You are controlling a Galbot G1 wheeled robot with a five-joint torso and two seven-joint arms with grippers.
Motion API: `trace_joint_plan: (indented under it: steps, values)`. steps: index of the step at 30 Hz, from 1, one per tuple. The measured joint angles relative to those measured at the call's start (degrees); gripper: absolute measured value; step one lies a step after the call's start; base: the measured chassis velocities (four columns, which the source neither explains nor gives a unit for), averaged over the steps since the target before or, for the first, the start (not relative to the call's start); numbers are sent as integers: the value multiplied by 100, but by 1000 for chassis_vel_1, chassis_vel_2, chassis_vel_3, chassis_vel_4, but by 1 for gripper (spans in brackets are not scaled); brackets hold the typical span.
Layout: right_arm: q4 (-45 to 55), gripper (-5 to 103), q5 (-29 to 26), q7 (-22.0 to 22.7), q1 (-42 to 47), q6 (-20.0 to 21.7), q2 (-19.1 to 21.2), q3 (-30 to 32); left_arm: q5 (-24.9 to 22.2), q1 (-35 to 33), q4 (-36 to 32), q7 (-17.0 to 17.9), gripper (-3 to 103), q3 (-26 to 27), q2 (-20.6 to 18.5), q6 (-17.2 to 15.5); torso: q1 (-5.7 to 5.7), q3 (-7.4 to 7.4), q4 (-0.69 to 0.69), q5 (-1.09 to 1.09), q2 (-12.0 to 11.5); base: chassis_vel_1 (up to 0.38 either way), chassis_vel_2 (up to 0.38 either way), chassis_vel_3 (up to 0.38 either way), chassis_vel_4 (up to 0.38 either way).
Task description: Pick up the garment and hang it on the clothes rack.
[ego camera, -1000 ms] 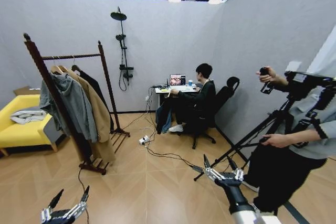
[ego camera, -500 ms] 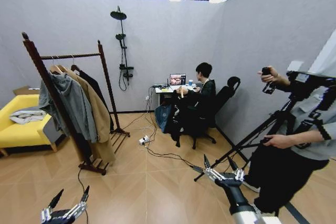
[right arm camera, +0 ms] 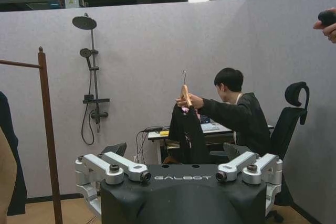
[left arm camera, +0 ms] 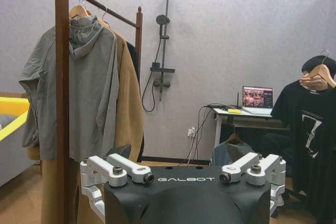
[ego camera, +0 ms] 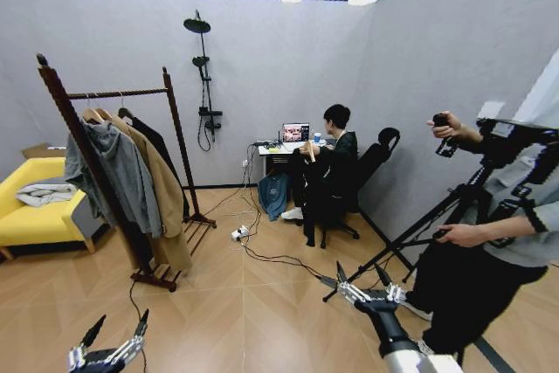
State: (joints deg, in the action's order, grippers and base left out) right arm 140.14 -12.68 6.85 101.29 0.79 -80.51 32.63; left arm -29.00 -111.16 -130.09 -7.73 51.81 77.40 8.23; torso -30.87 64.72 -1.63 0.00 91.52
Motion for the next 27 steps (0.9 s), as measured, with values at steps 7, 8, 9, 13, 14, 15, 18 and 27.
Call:
trace_joint_plan:
  steps: [7, 8, 9, 13, 14, 15, 18, 27]
  values:
    - [45, 100, 199, -45, 21, -106, 46, -8, 0, 0, 0, 0, 100, 0, 0, 0, 1, 0, 0, 0, 0, 0, 0, 0, 0]
    - [87, 100, 201, -45, 47, -114, 39, -1, 0, 0, 0, 0, 100, 0, 0, 0, 1, 0, 0, 0, 0, 0, 0, 0, 0]
    - [119, 100, 201, -45, 60, -116, 32, 10, 0, 0, 0, 0, 100, 0, 0, 0, 1, 0, 0, 0, 0, 0, 0, 0, 0]
    - [200, 100, 192, -46, 62, -77, 29, 30, 0, 0, 0, 0, 100, 0, 0, 0, 1, 0, 0, 0, 0, 0, 0, 0, 0]
    - [229, 100, 178, -46, 52, -9, 24, 31, 0, 0, 0, 0, 100, 0, 0, 0, 1, 0, 0, 0, 0, 0, 0, 0, 0]
    - [229, 100, 175, -45, 41, 20, 11, 31, 0, 0, 0, 0, 100, 0, 0, 0, 1, 0, 0, 0, 0, 0, 0, 0, 0]
    - [229, 100, 174, -46, 36, 42, -20, 32, 0, 0, 0, 0, 100, 0, 0, 0, 1, 0, 0, 0, 0, 0, 0, 0, 0]
    - [314, 100, 175, -54, 63, 134, -8, 52, 0, 0, 0, 0, 100, 0, 0, 0, 1, 0, 0, -1, 0, 0, 0, 0, 0]
